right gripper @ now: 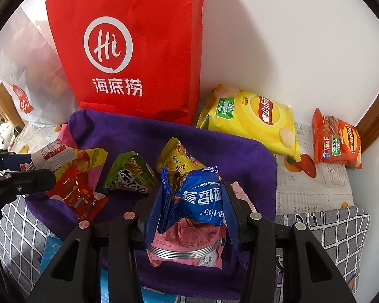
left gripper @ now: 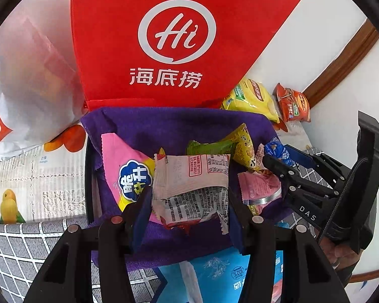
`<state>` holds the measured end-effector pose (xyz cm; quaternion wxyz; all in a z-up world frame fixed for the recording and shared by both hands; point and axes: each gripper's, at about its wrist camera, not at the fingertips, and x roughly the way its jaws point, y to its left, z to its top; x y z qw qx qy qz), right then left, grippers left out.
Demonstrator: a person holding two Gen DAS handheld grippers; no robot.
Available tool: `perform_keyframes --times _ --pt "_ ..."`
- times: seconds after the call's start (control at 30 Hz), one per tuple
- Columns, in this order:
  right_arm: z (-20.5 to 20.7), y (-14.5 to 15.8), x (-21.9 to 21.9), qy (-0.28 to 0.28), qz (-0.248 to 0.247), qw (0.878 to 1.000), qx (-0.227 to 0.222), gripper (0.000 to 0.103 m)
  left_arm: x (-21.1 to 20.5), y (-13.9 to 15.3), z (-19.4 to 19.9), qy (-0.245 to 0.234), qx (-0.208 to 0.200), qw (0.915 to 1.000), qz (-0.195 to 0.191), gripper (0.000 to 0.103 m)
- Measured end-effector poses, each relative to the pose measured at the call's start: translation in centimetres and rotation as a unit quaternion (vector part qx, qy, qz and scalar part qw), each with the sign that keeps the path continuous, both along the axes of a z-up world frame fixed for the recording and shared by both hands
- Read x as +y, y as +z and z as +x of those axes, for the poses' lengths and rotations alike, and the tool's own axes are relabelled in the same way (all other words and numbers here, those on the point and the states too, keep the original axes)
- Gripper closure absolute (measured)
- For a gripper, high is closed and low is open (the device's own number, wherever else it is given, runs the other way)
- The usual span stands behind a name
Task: Organize snacks
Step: 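Open the right tool to drop the blue packet while the left tool releases the white packet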
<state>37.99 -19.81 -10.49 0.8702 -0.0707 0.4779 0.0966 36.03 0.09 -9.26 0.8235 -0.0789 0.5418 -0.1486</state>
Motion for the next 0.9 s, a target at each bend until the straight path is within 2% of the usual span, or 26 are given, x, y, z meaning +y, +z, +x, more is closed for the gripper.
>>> perform_keyframes --times 0.4,0.63,0.9 --pt "0.1 -0.4 0.2 0.002 -0.001 1.0 0.009 0.055 -0.2 -0.5 0.3 0.0 0.006 1.0 0.002 0.051" --pt "0.1 -0.6 0.3 0.003 0.002 1.0 0.015 0.048 -0.3 -0.5 0.3 -0.001 0.008 1.0 0.002 0.051" --pt "-0.4 0.9 -0.2 -0.008 0.015 1.0 -0.006 0.045 -0.3 -0.7 0.5 0.0 0.011 0.9999 0.007 0.05"
